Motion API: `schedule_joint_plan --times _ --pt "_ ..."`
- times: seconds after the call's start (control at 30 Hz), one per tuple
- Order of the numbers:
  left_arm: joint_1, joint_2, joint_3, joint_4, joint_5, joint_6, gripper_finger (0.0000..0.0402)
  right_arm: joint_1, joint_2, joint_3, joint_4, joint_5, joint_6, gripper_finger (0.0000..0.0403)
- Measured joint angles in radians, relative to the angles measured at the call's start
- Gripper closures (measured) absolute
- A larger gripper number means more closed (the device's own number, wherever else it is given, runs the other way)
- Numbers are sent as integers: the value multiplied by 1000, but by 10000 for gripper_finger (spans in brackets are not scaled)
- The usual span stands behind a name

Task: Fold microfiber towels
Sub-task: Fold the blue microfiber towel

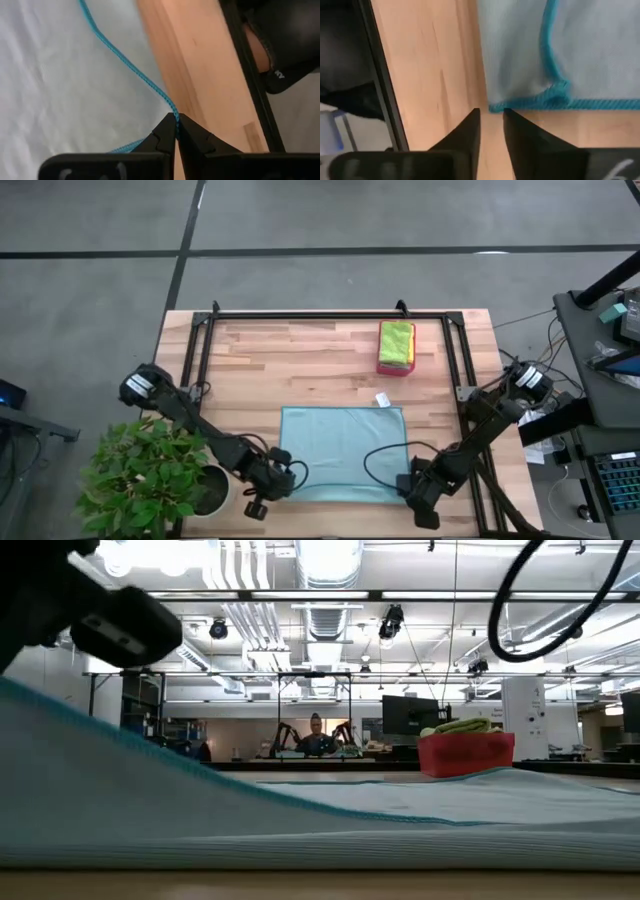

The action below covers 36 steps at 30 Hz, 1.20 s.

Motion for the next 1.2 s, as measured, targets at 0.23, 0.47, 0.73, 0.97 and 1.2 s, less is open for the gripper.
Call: schedule_joint_plan --times 0.23,0.47,0.73,0.97,1.2 --pt "-1 23 0 -1 22 -46 402 2 -59 0 -99 43 -29 265" --pt "-1 23 0 1 22 -46 402 -12 -93 -1 -138 212 -75 227" --pt "0 22 -2 1 22 -46 402 -32 -87 -43 -46 266 -155 217" --pt "0 22 -2 1 22 -46 402 -31 -87 -95 97 263 -176 240" --pt "0 22 -2 1 22 -46 402 -31 -70 -101 114 263 -177 288"
